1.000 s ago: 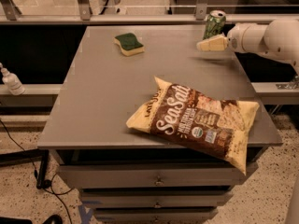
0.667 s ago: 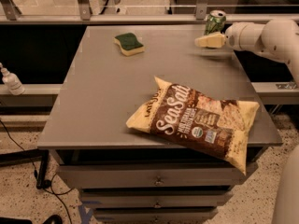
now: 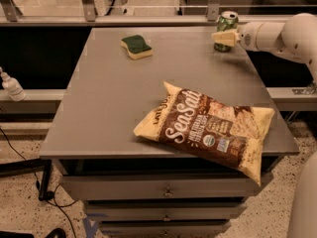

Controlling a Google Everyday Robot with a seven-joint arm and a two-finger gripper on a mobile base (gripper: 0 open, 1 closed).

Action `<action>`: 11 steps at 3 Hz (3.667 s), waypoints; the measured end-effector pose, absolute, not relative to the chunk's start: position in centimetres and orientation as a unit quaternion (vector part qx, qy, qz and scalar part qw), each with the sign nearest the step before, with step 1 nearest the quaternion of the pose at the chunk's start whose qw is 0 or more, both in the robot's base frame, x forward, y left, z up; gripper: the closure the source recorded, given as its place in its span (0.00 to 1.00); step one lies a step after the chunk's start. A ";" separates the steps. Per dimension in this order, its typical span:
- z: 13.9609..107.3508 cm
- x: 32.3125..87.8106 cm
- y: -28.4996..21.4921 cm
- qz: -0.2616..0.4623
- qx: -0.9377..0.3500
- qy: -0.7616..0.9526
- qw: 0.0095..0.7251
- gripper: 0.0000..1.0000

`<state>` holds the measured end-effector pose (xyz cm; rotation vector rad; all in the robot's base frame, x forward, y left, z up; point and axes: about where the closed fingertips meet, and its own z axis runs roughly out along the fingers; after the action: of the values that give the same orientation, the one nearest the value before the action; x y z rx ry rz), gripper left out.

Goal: Move green can near brown chip bag

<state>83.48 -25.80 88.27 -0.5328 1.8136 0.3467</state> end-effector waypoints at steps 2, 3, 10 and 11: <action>88.8 81.0 -25.5 0.174 -0.232 0.778 0.557 0.85; 88.6 79.6 -25.4 0.202 -0.249 0.773 0.547 1.00; 88.1 59.8 -17.7 0.472 -0.537 0.572 0.402 0.82; 87.8 59.6 -16.9 0.480 -0.551 0.557 0.394 0.59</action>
Offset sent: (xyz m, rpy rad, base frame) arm -0.0422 -0.0027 0.0103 0.0391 0.0572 0.0511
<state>59.62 -16.93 87.82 -1.3978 1.4142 1.2175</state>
